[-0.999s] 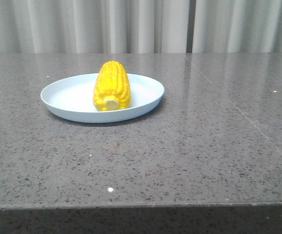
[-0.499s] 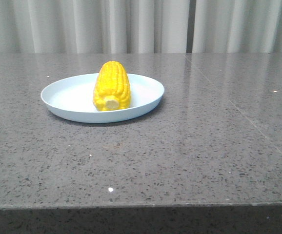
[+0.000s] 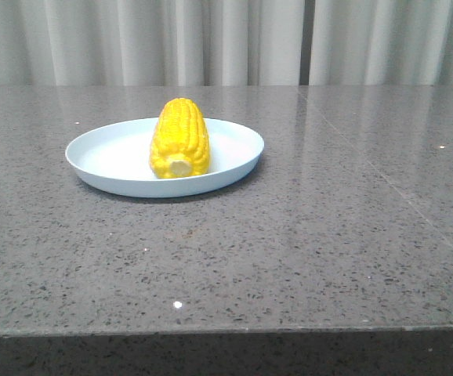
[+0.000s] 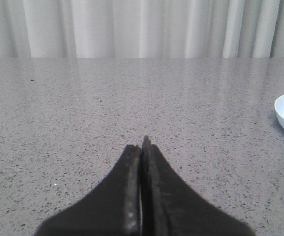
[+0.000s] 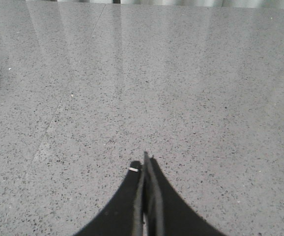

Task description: Place corn on plate with both arms

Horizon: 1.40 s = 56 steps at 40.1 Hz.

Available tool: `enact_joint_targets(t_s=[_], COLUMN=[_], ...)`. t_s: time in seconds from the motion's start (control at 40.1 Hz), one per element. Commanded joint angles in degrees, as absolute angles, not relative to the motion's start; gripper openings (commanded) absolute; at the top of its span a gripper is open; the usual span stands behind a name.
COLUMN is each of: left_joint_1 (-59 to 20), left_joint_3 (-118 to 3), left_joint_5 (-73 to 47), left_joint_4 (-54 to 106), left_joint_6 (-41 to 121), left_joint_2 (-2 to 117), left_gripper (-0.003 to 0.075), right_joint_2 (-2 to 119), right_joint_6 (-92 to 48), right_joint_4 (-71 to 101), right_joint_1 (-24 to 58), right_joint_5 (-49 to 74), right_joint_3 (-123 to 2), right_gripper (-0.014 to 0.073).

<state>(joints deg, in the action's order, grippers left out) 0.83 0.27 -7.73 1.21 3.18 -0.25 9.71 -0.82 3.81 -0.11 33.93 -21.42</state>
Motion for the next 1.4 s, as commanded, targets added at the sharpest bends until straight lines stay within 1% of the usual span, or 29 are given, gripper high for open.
enact_joint_targets(t_s=[0.0, 0.1, 0.175, 0.3, 0.549, 0.724, 0.874, 1.373], left_joint_1=[1.0, 1.0, 1.0, 1.0, 1.0, 1.0, 1.0, 1.0], left_joint_3=[0.5, 0.5, 0.5, 0.5, 0.5, 0.5, 0.5, 0.5], left_joint_5=[-2.7, -2.7, -2.7, -2.7, -2.7, -2.7, -2.7, -2.7], left_joint_4=[1.2, 1.2, 1.2, 1.2, 1.2, 1.2, 1.2, 1.2], left_joint_6=[3.1, 3.1, 3.1, 3.1, 3.1, 3.1, 3.1, 3.1], left_joint_2=[-1.5, -1.5, -1.5, -1.5, -1.5, -1.5, -1.5, -1.5], left_gripper=[-0.002, -0.002, -0.002, -0.002, -0.002, -0.002, -0.002, -0.002], right_joint_2=[10.2, 10.2, 10.0, 8.1, 1.2, -1.6, -1.6, -1.6], right_joint_6=[-1.2, -1.2, -1.2, -1.2, -1.2, -1.2, -1.2, -1.2], right_joint_4=[3.6, 3.6, 3.6, 3.6, 3.7, 4.1, 4.1, 4.1], right_joint_1=[-0.4, -0.4, -0.4, -0.4, -0.4, -0.2, 1.4, 1.3], right_joint_5=[28.5, 24.3, 18.9, 13.2, 7.8, 8.8, 8.8, 8.8], right_joint_3=[-22.1, -19.3, -15.2, -8.8, 1.2, 1.2, 1.2, 1.2], right_gripper=[-0.0062, -0.0062, -0.0062, -0.0062, -0.0062, -0.0062, -0.0062, -0.0062])
